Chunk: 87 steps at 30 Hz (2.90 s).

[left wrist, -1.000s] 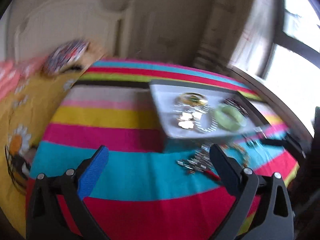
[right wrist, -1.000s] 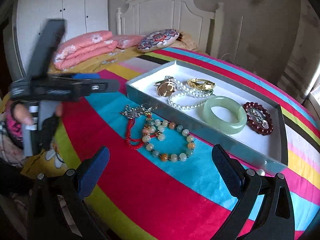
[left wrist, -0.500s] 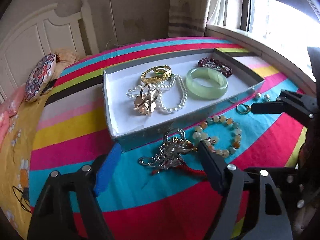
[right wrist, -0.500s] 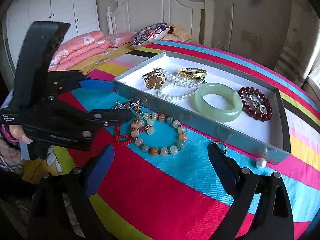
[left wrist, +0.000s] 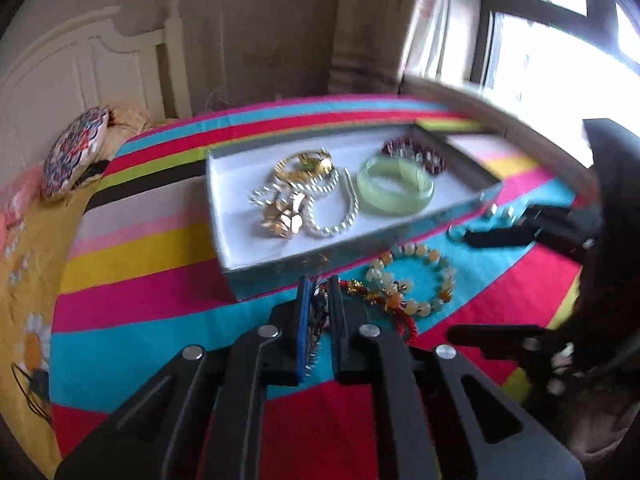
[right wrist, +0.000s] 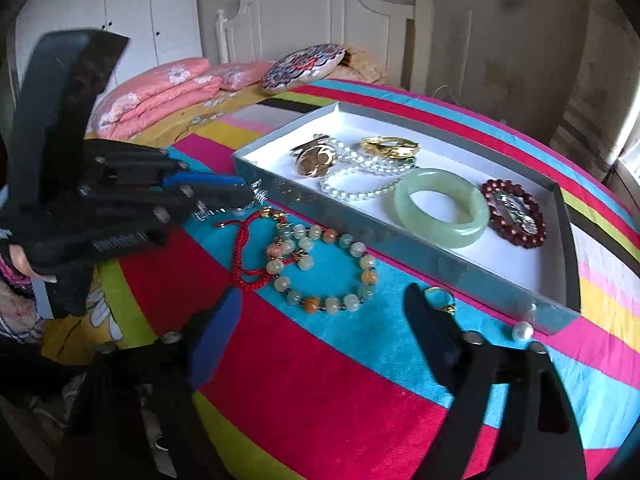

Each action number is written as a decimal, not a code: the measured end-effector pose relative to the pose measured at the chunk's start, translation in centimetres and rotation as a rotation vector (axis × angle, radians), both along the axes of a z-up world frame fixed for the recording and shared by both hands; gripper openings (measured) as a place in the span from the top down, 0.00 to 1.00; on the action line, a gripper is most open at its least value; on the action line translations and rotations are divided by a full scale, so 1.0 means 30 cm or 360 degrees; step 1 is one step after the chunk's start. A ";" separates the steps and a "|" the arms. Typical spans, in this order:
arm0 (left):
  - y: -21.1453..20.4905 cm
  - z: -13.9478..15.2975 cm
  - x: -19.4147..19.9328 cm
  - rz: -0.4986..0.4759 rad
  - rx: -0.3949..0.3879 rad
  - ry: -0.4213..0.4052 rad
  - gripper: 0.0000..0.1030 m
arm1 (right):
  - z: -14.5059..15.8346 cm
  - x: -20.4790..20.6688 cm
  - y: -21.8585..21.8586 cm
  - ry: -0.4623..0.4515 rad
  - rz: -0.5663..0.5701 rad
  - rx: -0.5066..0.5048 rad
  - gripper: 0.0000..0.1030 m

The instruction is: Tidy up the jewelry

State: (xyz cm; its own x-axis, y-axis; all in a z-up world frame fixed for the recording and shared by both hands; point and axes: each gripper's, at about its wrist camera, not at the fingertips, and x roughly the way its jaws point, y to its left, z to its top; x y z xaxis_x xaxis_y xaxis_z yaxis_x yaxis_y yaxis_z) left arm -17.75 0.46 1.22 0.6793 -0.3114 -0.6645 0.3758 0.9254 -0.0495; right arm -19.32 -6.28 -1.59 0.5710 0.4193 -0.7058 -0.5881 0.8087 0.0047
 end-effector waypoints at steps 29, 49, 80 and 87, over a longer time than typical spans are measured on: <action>0.149 0.061 -0.082 0.0028 -0.0394 -0.0020 0.94 | 0.075 0.025 0.018 0.0079 0.0019 0.0150 0.88; -0.015 0.200 -0.074 -0.0169 -0.0271 -0.0143 0.94 | 0.271 -0.024 -0.132 -0.0200 -0.0120 0.0296 0.88; -0.322 0.189 0.239 -0.0259 0.0030 -0.0080 0.94 | 0.244 0.255 -0.250 -0.0212 -0.0300 0.0257 0.88; -0.302 0.143 0.318 -0.0189 0.0049 -0.0038 0.94 | 0.232 0.401 -0.196 -0.0139 -0.0295 0.0216 0.88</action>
